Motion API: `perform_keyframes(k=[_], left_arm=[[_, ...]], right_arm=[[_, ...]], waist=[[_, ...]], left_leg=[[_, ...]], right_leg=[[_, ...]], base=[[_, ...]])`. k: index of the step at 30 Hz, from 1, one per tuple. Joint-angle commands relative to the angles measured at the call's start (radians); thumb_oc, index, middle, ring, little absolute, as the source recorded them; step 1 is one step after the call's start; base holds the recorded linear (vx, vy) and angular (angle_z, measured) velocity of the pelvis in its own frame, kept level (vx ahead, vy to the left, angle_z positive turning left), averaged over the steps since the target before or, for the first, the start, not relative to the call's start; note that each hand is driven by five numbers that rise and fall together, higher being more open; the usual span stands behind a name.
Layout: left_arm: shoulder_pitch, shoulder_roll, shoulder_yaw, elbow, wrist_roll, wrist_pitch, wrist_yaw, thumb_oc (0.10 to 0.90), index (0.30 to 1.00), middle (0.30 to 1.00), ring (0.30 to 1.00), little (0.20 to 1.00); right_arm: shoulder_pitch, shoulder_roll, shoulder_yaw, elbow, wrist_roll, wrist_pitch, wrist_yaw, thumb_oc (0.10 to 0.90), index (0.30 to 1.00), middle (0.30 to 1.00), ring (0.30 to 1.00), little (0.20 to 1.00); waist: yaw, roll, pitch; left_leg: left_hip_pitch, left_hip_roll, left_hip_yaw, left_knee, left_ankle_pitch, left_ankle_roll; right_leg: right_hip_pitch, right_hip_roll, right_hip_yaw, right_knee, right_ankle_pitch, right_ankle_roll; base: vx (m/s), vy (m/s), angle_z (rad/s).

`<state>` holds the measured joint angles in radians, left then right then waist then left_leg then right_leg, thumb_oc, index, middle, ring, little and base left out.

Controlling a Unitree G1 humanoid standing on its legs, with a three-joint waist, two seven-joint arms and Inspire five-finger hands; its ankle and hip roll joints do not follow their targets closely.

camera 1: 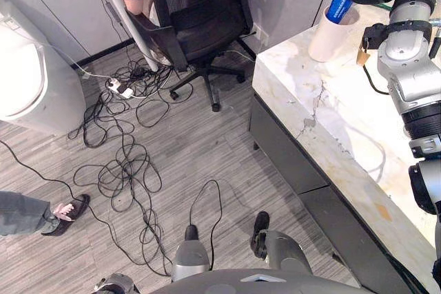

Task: Organize the bathroom.

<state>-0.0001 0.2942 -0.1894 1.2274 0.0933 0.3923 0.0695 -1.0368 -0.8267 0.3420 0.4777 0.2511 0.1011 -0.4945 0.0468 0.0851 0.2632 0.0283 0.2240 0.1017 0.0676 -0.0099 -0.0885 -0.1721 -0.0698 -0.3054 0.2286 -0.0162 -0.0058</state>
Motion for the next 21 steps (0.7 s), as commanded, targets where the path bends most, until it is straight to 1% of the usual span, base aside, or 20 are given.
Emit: perform_keyframes(k=[1, 3, 5, 7, 9, 12, 18, 21], left_arm=[[0.063, 0.098, -0.057, 0.065, 0.095, 0.029, -0.003, 0.8, 0.9, 0.9, 0.9, 0.9], [0.064, 0.095, -0.055, 0.065, 0.108, 0.03, -0.004, 0.8, 0.9, 0.9, 0.9, 0.9], [0.071, 0.097, -0.056, 0.065, 0.138, 0.018, -0.017, 0.8, 0.9, 0.9, 0.9, 0.9], [0.07, 0.098, -0.06, 0.064, 0.155, 0.011, -0.026, 0.8, 0.9, 0.9, 0.9, 0.9], [0.065, 0.096, -0.063, 0.067, 0.154, 0.006, -0.026, 0.8, 0.9, 0.9, 0.9, 0.9], [0.062, 0.093, -0.064, 0.057, 0.152, 0.016, -0.029, 0.8, 0.9, 0.9, 0.9, 0.9], [0.046, 0.089, -0.072, 0.056, 0.144, 0.023, -0.031, 0.8, 0.9, 0.9, 0.9, 0.9], [0.036, 0.087, -0.074, 0.058, 0.133, 0.03, -0.02, 0.8, 0.9, 0.9, 0.9, 0.9]], right_arm=[[-0.126, 0.001, -0.039, -0.01, -0.033, -0.072, -0.006, 0.8, 0.9, 0.9, 0.9, 0.9], [-0.117, 0.002, -0.039, -0.008, -0.035, -0.069, -0.002, 0.8, 0.9, 0.9, 0.9, 0.9], [-0.095, 0.0, -0.04, -0.009, -0.045, -0.058, 0.023, 0.8, 0.9, 0.9, 0.9, 0.9], [-0.083, 0.002, -0.045, -0.008, -0.044, -0.053, 0.036, 0.8, 0.9, 0.9, 0.9, 0.9], [-0.078, 0.012, -0.045, -0.003, -0.043, -0.053, 0.043, 0.8, 0.9, 0.9, 0.9, 0.9], [-0.06, 0.026, -0.045, -0.01, -0.044, -0.041, 0.066, 0.8, 0.9, 0.9, 0.9, 0.9], [-0.055, 0.047, -0.044, -0.019, -0.053, -0.028, 0.08, 0.8, 0.9, 0.9, 0.9, 0.9], [-0.053, 0.061, -0.044, -0.016, -0.055, -0.033, 0.074, 0.8, 0.9, 0.9, 0.9, 0.9]], waist=[[0.009, -0.067, -0.126], [0.008, -0.069, -0.129], [0.003, -0.079, -0.141], [0.0, -0.083, -0.145], [-0.002, -0.086, -0.145], [-0.003, -0.096, -0.15], [-0.005, -0.098, -0.148], [-0.003, -0.098, -0.138]], left_leg=[[-0.015, 0.016, 0.016, 0.111, 0.074, -0.083], [-0.013, 0.016, 0.015, 0.119, 0.076, -0.084], [-0.012, 0.012, 0.012, 0.144, 0.077, -0.084], [-0.011, 0.01, 0.008, 0.159, 0.075, -0.083], [-0.009, 0.007, 0.006, 0.168, 0.072, -0.084], [-0.003, 0.003, 0.004, 0.174, 0.069, -0.08], [0.003, 0.002, 0.016, 0.162, 0.058, -0.076], [0.001, 0.002, 0.023, 0.148, 0.05, -0.073]], right_leg=[[0.081, -0.002, 0.158, -0.094, -0.053, 0.066], [0.085, 0.0, 0.161, -0.097, -0.052, 0.065], [0.1, 0.009, 0.176, -0.117, -0.048, 0.061], [0.107, 0.015, 0.185, -0.126, -0.046, 0.06], [0.111, 0.018, 0.191, -0.132, -0.042, 0.059], [0.124, 0.021, 0.199, -0.148, -0.037, 0.06], [0.121, 0.021, 0.196, -0.149, -0.036, 0.063], [0.115, 0.017, 0.189, -0.149, -0.034, 0.066]], base=[[0.01, 0.028, -0.07], [0.02, 0.021, -0.1], [0.02, 0.052, -0.12], [0.0, 0.048, -0.13], [0.0, 0.037, -0.09], [0.01, 0.021, -0.05], [0.0, 0.006, -0.02], [-0.04, -0.009, 0.1]])
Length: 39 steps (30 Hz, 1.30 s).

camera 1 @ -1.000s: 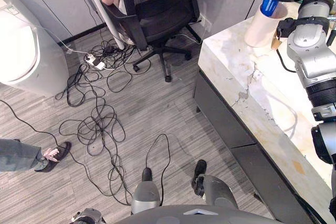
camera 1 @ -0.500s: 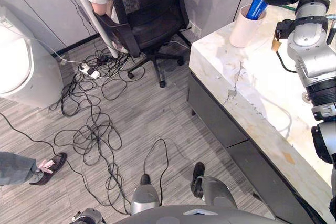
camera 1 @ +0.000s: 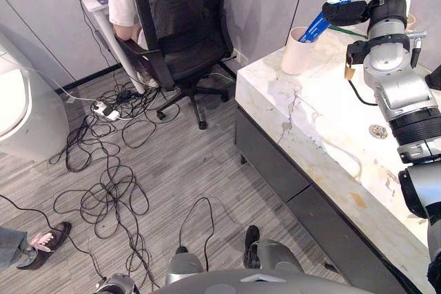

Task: Organize the bathroom.

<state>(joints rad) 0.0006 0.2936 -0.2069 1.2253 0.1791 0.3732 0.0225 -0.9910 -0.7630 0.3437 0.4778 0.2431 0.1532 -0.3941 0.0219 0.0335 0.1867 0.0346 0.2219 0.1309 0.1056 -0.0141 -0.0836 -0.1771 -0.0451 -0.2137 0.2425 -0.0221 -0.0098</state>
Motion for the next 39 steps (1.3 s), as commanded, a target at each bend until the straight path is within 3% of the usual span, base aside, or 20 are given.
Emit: perform_keyframes(k=[1, 11, 20, 27, 39], left_arm=[[0.031, 0.088, -0.061, 0.059, 0.033, 0.052, 0.033, 0.8, 0.9, 0.9, 0.9, 0.9], [-0.036, 0.098, -0.073, 0.04, -0.065, 0.07, 0.078, 0.8, 0.9, 0.9, 0.9, 0.9], [-0.043, 0.101, -0.072, 0.033, -0.085, 0.061, 0.088, 0.8, 0.9, 0.9, 0.9, 0.9], [-0.034, 0.098, -0.077, 0.026, -0.053, 0.043, 0.07, 0.8, 0.9, 0.9, 0.9, 0.9], [0.005, 0.1, -0.058, 0.022, 0.036, 0.034, 0.038, 0.8, 0.9, 0.9, 0.9, 0.9]], right_arm=[[-0.1, 0.002, -0.047, -0.018, -0.052, -0.087, -0.029, 0.8, 0.9, 0.9, 0.9, 0.9], [-0.181, -0.004, -0.02, -0.026, -0.048, -0.105, -0.097, 0.8, 0.9, 0.9, 0.9, 0.9], [-0.204, -0.04, -0.011, -0.024, -0.026, -0.102, -0.119, 0.8, 0.9, 0.9, 0.9, 0.9], [-0.179, -0.059, -0.019, -0.012, -0.031, -0.106, -0.09, 0.8, 0.9, 0.9, 0.9, 0.9], [-0.083, -0.082, -0.049, -0.053, -0.051, -0.077, 0.047, 0.8, 0.9, 0.9, 0.9, 0.9]], waist=[[0.021, -0.045, -0.056], [0.025, -0.012, 0.037], [0.024, 0.005, 0.074], [0.014, 0.006, 0.074], [-0.004, -0.026, 0.018]], left_leg=[[-0.007, 0.004, -0.003, 0.104, 0.049, -0.076], [-0.07, 0.004, 0.0, 0.059, 0.027, -0.069], [-0.105, 0.006, -0.007, 0.046, 0.038, -0.072], [-0.103, 0.004, -0.015, 0.072, 0.049, -0.079], [-0.074, 0.009, -0.009, 0.137, 0.046, -0.083]], right_leg=[[0.116, -0.01, 0.094, -0.162, -0.027, 0.072], [0.018, -0.044, 0.067, -0.106, -0.023, 0.09], [-0.029, -0.054, 0.061, -0.079, -0.021, 0.095], [-0.024, -0.052, 0.071, -0.085, -0.021, 0.09], [0.033, -0.026, 0.106, -0.124, -0.024, 0.083]], base=[[-0.08, -0.023, 0.14], [-0.13, -0.037, 0.09], [-0.04, -0.028, 0.03], [0.01, 0.009, 0.01], [0.06, 0.024, -0.06]])
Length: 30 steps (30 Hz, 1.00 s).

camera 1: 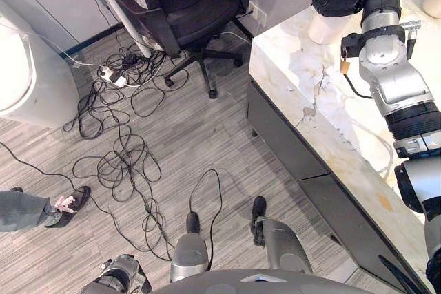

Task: Organize the bathroom.

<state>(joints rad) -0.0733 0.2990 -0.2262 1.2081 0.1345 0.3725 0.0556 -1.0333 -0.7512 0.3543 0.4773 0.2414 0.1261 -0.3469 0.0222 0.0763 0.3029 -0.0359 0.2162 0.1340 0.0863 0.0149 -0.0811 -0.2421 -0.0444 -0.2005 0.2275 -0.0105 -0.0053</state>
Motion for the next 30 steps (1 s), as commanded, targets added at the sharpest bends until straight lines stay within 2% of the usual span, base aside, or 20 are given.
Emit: perform_keyframes(k=[1, 10, 30], left_arm=[[0.08, 0.094, -0.041, 0.04, 0.09, 0.038, 0.0, 0.8, 0.9, 0.9, 0.9, 0.9], [0.07, 0.091, -0.035, 0.051, 0.118, 0.055, -0.008, 0.8, 0.9, 0.9, 0.9, 0.9], [0.057, 0.083, -0.019, 0.063, 0.151, 0.034, -0.017, 0.8, 0.9, 0.9, 0.9, 0.9]], right_arm=[[-0.025, -0.089, -0.063, -0.066, -0.048, -0.039, 0.015, 0.8, 0.9, 0.9, 0.9, 0.9], [0.034, -0.065, -0.085, -0.116, -0.087, -0.018, 0.075, 0.8, 0.9, 0.9, 0.9, 0.9], [0.088, -0.063, -0.108, -0.197, -0.141, 0.001, 0.143, 0.8, 0.9, 0.9, 0.9, 0.9]], waist=[[-0.006, -0.074, -0.105], [-0.025, -0.086, -0.116], [-0.06, -0.105, -0.123]], left_leg=[[0.002, 0.014, -0.008, 0.162, 0.011, -0.085], [0.035, 0.001, 0.023, 0.149, -0.026, -0.071], [0.068, -0.031, 0.098, 0.126, -0.104, -0.044]], right_leg=[[0.105, -0.026, 0.098, -0.114, -0.035, 0.078], [0.123, -0.031, 0.118, -0.132, -0.021, 0.087], [0.099, -0.061, 0.134, -0.16, 0.018, 0.119]], base=[[0.07, 0.02, -0.13], [0.01, 0.04, -0.08], [-0.04, 0.039, -0.08]])
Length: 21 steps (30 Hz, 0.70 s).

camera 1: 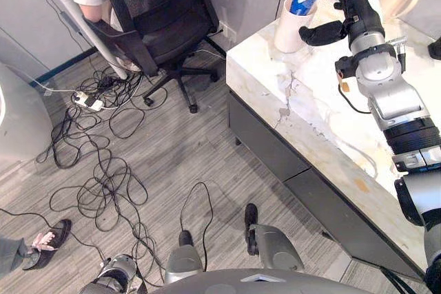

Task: Organize the bathroom.

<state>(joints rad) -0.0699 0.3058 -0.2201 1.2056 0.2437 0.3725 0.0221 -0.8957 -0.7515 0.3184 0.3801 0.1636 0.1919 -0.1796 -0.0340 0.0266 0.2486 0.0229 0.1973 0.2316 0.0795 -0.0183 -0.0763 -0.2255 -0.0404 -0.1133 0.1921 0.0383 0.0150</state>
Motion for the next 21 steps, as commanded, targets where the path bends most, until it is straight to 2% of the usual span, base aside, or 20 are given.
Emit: perform_keyframes(k=[1, 18, 21], left_arm=[[0.051, 0.075, -0.025, 0.066, 0.042, 0.036, 0.017, 0.8, 0.9, 0.9, 0.9, 0.9], [0.074, 0.071, -0.021, 0.07, 0.043, 0.01, 0.024, 0.8, 0.9, 0.9, 0.9, 0.9], [0.09, 0.069, -0.026, 0.074, 0.033, 0.003, 0.039, 0.8, 0.9, 0.9, 0.9, 0.9]], right_arm=[[-0.049, -0.065, -0.072, -0.101, -0.066, -0.064, -0.026, 0.8, 0.9, 0.9, 0.9, 0.9], [-0.053, -0.199, -0.144, -0.116, -0.053, -0.132, -0.112, 0.8, 0.9, 0.9, 0.9, 0.9], [-0.095, -0.272, -0.147, -0.114, -0.06, -0.144, -0.153, 0.8, 0.9, 0.9, 0.9, 0.9]], waist=[[-0.005, -0.056, -0.07], [-0.029, -0.074, -0.114], [-0.034, -0.086, -0.13]], left_leg=[[0.011, -0.013, 0.004, 0.131, -0.074, -0.047], [0.063, -0.027, 0.026, 0.088, -0.106, -0.037], [0.077, -0.029, 0.031, 0.076, -0.119, -0.034]], right_leg=[[0.081, -0.065, 0.049, -0.125, -0.03, 0.1], [0.087, -0.059, 0.075, -0.14, -0.018, 0.112], [0.089, -0.055, 0.082, -0.136, -0.02, 0.116]], base=[[-0.02, 0.011, -0.12], [-0.01, 0.023, -0.03], [0.01, 0.018, -0.11]])
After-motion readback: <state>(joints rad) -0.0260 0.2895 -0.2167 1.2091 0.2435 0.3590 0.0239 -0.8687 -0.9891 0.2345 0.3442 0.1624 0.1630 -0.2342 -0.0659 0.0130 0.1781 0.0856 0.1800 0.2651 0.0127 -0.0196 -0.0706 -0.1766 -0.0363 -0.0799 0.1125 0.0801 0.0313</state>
